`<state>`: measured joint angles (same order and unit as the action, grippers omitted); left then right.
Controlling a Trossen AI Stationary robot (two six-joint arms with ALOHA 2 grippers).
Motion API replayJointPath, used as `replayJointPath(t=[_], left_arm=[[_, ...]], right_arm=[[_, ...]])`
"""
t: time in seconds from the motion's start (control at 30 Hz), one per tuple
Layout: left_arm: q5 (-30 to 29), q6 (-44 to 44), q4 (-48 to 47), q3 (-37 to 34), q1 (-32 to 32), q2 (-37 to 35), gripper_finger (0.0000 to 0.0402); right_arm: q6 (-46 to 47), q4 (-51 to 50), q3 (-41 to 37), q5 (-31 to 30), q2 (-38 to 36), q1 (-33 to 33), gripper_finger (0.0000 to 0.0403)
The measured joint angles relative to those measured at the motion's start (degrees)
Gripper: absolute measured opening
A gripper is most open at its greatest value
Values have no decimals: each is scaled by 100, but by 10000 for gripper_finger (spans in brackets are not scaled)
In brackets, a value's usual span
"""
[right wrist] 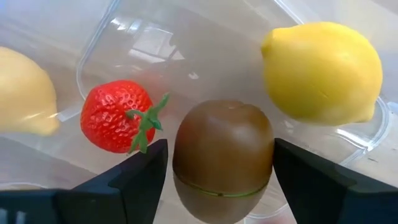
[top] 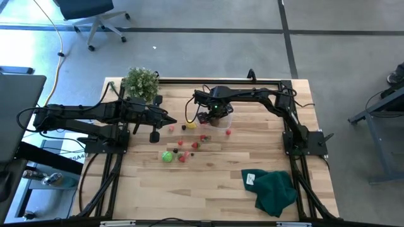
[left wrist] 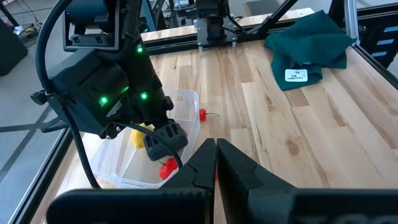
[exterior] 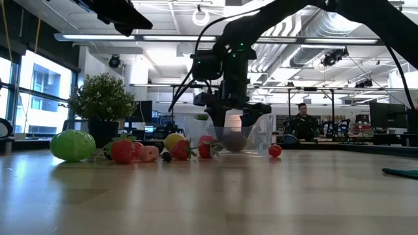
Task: Pick and placing Produce into tupperware
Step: Put the brown kiwi into the transparent bin, then put the red cherry into the transparent bin
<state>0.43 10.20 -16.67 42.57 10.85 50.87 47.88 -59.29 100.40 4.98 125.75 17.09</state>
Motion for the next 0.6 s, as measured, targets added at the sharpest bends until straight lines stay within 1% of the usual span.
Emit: replayJointPath(t=[0.27,0.47,0.6], left_arm=[[0,2,0,2,-2,0,5],[0,2,0,0,0,0,5],[0,1,0,2,-1,0,5]], right_arm=[[-42,-221,192,210,-17,42,277],[-109,-817,674,101,-19,60,277],[-188,-1274,1160,-44,-19,60,277]])
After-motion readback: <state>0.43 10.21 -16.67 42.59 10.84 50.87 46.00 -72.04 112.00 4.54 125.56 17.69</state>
